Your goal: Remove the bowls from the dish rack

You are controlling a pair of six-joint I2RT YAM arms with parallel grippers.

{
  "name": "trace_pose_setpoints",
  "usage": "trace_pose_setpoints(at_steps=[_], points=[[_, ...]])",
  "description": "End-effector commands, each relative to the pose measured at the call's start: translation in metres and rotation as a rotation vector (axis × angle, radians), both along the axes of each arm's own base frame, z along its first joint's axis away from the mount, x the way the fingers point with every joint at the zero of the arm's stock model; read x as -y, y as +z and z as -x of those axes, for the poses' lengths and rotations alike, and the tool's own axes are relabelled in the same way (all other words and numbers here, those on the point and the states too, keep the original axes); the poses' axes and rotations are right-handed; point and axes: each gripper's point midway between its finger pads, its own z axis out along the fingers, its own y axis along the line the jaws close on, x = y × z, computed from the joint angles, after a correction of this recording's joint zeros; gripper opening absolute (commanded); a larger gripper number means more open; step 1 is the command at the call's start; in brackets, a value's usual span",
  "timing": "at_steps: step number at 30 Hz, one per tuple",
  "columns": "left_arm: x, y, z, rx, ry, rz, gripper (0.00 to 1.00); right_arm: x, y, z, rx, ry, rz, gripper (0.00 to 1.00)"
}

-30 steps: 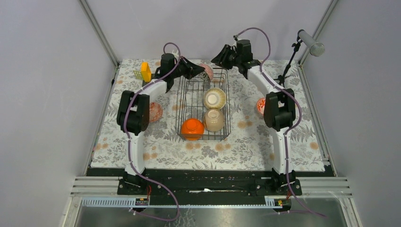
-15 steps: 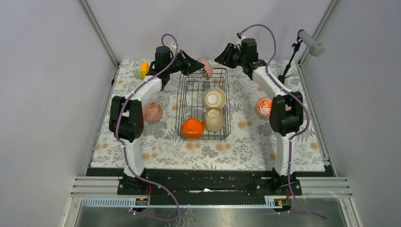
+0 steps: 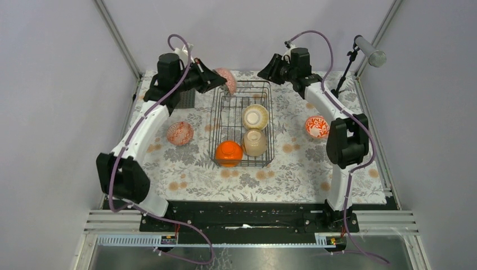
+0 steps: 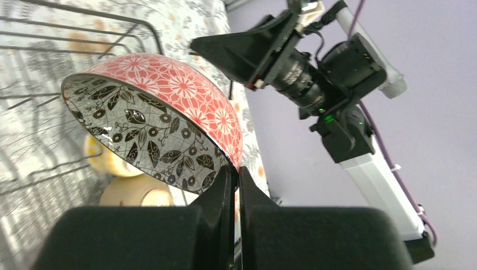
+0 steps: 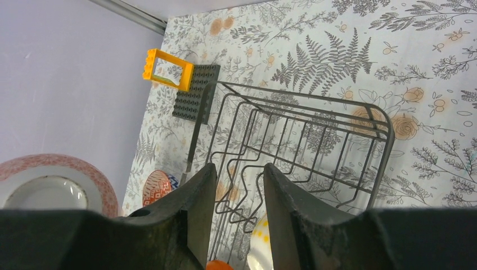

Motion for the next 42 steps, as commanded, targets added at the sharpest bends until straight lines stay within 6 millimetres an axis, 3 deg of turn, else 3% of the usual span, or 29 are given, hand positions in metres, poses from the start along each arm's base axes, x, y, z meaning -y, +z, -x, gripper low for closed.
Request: trace_pose_setpoints(at_steps=[1,7,12,15,26,42], points=[[-0.047,0.013,0.014,0.087,0.164,-0.098,0.00,0.002,0.043,0.015,0.086,0.017,-0.024,0.43],[-0.096,0.002,0.036,0.068,0.344,-0.200,0.00,-0.003,0.035,0.027,0.064,0.034,-0.019,0.42],[-0.122,-0.037,0.048,-0.061,0.459,-0.294,0.00,-0.007,0.029,0.033,0.052,0.048,-0.014,0.42],[-0.134,-0.051,0.053,-0.095,0.520,-0.316,0.00,-0.010,0.028,0.035,0.048,0.055,-0.014,0.42],[-0.166,-0.097,0.062,-0.242,0.640,-0.467,0.00,-0.018,0.024,0.037,0.037,0.074,-0.019,0.42],[-0.186,-0.170,0.058,-0.490,0.627,-0.609,0.00,-0.020,0.025,0.038,0.037,0.083,-0.024,0.42]])
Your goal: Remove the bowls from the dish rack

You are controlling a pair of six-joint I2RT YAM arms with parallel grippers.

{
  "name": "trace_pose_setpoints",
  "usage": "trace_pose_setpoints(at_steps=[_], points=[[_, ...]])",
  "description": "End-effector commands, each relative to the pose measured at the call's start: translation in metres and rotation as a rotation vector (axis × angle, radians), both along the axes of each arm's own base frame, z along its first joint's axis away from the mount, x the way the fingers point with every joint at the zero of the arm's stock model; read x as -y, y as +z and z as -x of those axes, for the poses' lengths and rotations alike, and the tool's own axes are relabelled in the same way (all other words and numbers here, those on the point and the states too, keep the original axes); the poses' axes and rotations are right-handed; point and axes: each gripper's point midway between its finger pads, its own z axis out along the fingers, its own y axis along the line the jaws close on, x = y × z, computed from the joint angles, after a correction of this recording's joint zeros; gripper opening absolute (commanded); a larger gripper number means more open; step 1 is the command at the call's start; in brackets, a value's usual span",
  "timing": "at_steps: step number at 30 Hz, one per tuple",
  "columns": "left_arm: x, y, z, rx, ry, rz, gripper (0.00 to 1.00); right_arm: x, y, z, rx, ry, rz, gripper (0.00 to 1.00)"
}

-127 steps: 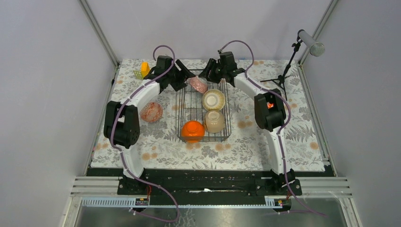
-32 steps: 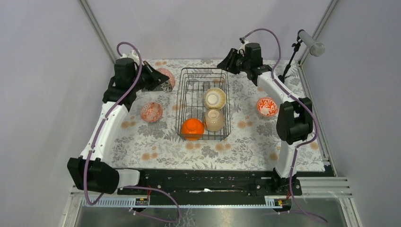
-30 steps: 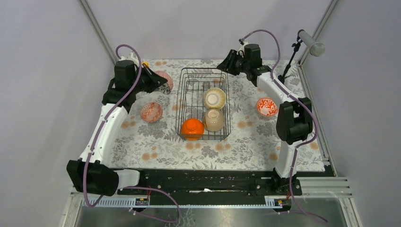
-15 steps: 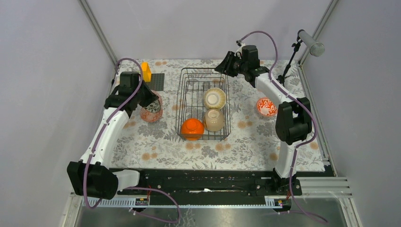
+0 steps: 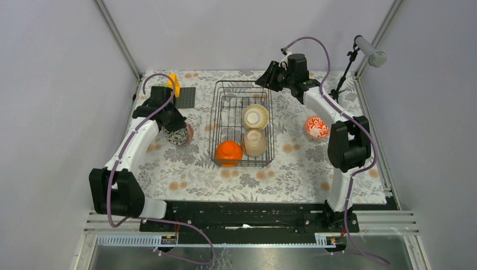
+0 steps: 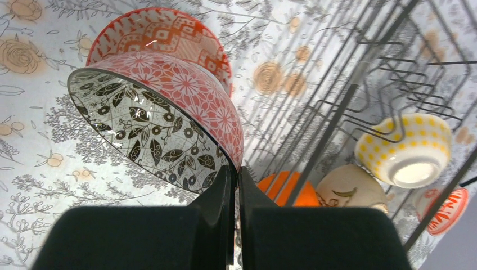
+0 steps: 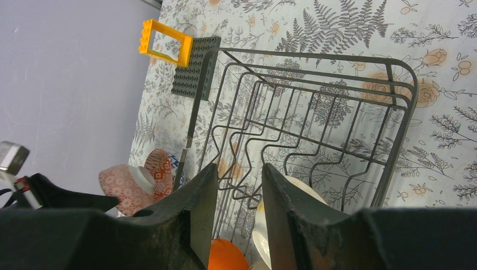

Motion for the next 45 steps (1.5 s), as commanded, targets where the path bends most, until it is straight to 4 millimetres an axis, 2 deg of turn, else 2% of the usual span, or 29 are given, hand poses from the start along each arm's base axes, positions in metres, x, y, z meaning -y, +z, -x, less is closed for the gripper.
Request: trace_pose_setpoints(at_steps=[1,7,13,18,25,29,33,37,39,41,44,45], points=[[-0.011,0.000,-0.013,-0.013,0.007,-0.036,0.00,-0.008,0.038,0.007,0.081,0.042,-0.037,0.42],[-0.015,-0.021,-0.023,-0.109,-0.014,-0.053,0.00,-0.008,0.038,0.008,0.081,0.043,-0.037,0.42],[-0.017,-0.037,-0.041,-0.153,-0.021,-0.059,0.00,-0.007,0.039,0.010,0.086,0.043,-0.034,0.42],[-0.006,-0.044,-0.057,-0.172,-0.049,-0.015,0.00,-0.007,0.038,0.011,0.082,0.042,-0.032,0.42],[-0.001,-0.049,-0.061,-0.188,-0.053,0.017,0.29,-0.005,0.030,0.017,0.057,0.045,-0.018,0.52],[0.000,-0.050,-0.057,-0.192,-0.061,0.018,0.36,-0.003,0.016,0.026,0.017,0.056,0.007,0.53],[-0.001,-0.044,-0.056,-0.175,-0.067,0.010,0.42,-0.006,0.007,0.039,0.014,0.082,0.037,0.55],[-0.001,-0.027,-0.056,-0.133,-0.073,0.009,0.48,-0.013,-0.002,0.052,0.022,0.120,0.103,0.61],[0.004,-0.015,-0.056,-0.090,-0.091,0.029,0.54,-0.015,-0.006,0.059,0.031,0.136,0.152,0.68],[0.020,-0.001,-0.056,-0.023,-0.157,0.100,0.62,-0.015,-0.011,0.065,0.038,0.142,0.204,0.76],[0.040,0.023,-0.053,0.091,-0.232,0.155,0.74,-0.013,-0.018,0.074,0.031,0.124,0.275,0.97],[0.046,0.033,-0.054,0.132,-0.256,0.160,0.76,-0.012,-0.020,0.076,0.026,0.118,0.291,0.99]])
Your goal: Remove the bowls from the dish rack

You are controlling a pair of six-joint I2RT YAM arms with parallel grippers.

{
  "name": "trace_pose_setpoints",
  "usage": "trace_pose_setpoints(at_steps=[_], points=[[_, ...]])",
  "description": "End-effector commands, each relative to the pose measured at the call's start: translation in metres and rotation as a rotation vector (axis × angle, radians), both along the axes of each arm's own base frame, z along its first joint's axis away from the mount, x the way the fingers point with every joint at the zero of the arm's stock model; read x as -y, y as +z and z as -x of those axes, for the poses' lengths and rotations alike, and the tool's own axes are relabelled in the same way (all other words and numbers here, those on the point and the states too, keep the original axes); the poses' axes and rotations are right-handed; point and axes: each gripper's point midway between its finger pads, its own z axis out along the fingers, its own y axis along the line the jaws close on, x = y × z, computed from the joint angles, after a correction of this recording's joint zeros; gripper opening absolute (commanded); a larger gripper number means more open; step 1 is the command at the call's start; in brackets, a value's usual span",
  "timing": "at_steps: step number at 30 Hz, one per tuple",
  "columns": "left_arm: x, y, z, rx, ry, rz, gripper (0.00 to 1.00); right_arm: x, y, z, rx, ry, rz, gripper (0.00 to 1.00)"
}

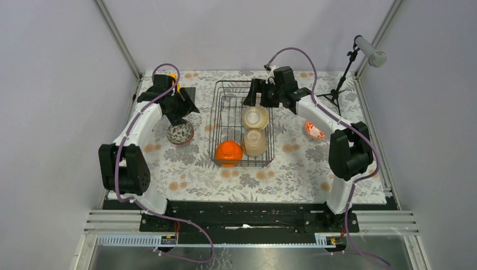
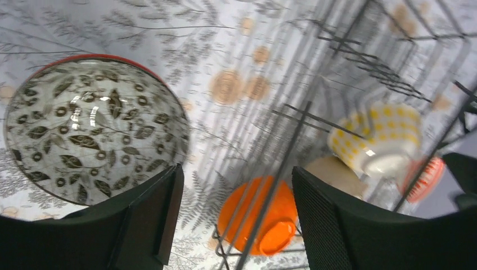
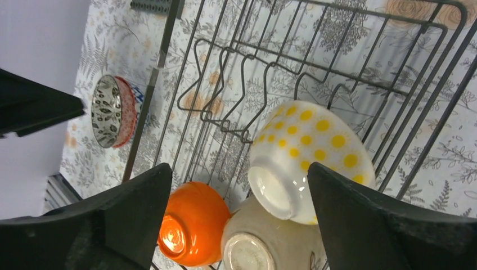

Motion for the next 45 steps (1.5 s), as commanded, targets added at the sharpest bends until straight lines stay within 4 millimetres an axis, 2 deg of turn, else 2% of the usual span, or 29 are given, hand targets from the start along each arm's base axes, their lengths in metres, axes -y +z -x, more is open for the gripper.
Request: trace_pose_setpoints(at_steps=[1,4,7,9,13,15,22,29,35,38,45], points=[[0.036,0.065,-0.007,0.262,-0.130,0.107,0.77,0.010,0.019,0.014,0.082,-0.014,0.108,1.00],[0.059,0.081,-0.004,0.334,-0.206,0.115,0.78,0.006,0.015,0.022,0.128,0.036,0.171,1.00],[0.077,0.084,0.000,0.351,-0.258,0.124,0.80,0.006,0.010,0.021,0.245,0.128,0.360,1.00],[0.083,0.086,0.003,0.364,-0.265,0.128,0.80,0.009,0.005,0.016,0.277,0.192,0.440,1.00],[0.090,0.108,0.008,0.440,-0.261,0.149,0.83,0.005,-0.008,0.014,0.233,0.298,0.504,1.00],[0.090,0.112,0.011,0.453,-0.256,0.146,0.97,0.003,-0.010,0.013,0.218,0.322,0.511,1.00],[0.094,0.103,0.023,0.423,-0.276,0.165,0.99,-0.005,-0.022,0.019,0.151,0.421,0.518,1.00],[0.100,0.101,0.027,0.408,-0.292,0.188,0.99,-0.006,-0.034,0.008,0.126,0.469,0.517,1.00],[0.095,0.094,0.038,0.368,-0.307,0.160,0.99,-0.012,-0.049,0.000,0.112,0.543,0.507,1.00],[0.094,0.094,0.039,0.357,-0.314,0.150,0.99,-0.016,-0.050,-0.002,0.106,0.571,0.480,1.00],[0.097,0.094,0.039,0.340,-0.321,0.165,0.99,-0.005,-0.058,-0.006,0.119,0.601,0.521,1.00]])
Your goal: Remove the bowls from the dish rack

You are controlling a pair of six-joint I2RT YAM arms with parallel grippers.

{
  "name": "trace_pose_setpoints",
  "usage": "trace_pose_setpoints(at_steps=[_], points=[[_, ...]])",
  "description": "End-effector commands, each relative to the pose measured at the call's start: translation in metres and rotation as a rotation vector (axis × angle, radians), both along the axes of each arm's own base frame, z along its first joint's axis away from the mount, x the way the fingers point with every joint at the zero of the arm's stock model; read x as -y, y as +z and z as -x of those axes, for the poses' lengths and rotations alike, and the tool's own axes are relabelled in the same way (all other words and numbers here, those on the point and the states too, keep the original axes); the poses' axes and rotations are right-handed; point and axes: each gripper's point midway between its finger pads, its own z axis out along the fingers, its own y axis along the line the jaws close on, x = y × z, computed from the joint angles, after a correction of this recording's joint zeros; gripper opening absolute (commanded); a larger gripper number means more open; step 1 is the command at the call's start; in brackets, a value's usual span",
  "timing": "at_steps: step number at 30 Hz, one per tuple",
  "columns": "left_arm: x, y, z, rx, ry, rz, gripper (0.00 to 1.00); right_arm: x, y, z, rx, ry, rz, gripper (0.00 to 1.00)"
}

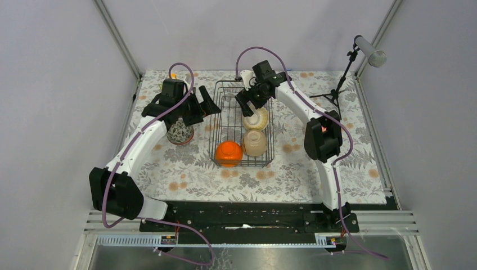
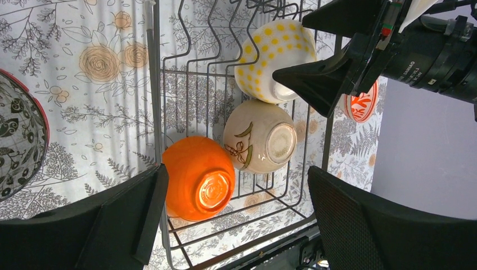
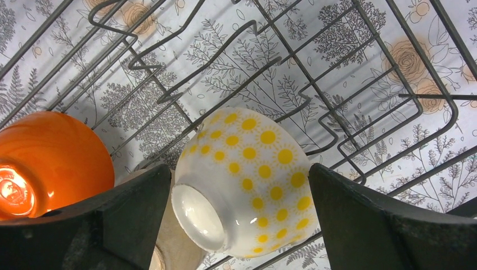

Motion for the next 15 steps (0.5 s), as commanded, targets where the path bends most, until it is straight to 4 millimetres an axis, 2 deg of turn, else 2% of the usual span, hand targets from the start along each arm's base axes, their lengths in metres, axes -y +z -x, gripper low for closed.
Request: trace_pose_setpoints(at_steps=[1,6,15], points=[[0.006,0.018,-0.003,0.046,-0.029,0.018,0.99,0.008,-0.001,0.002,-0.014,0.046,0.018,1.00],[0.008,0.015,-0.005,0.031,-0.033,0.020,0.99,0.018,-0.010,0.001,-0.027,0.039,0.043,1.00],[0.010,0.014,-0.007,0.024,-0.023,0.020,0.99,0.020,-0.020,0.024,-0.123,0.051,0.003,1.00]])
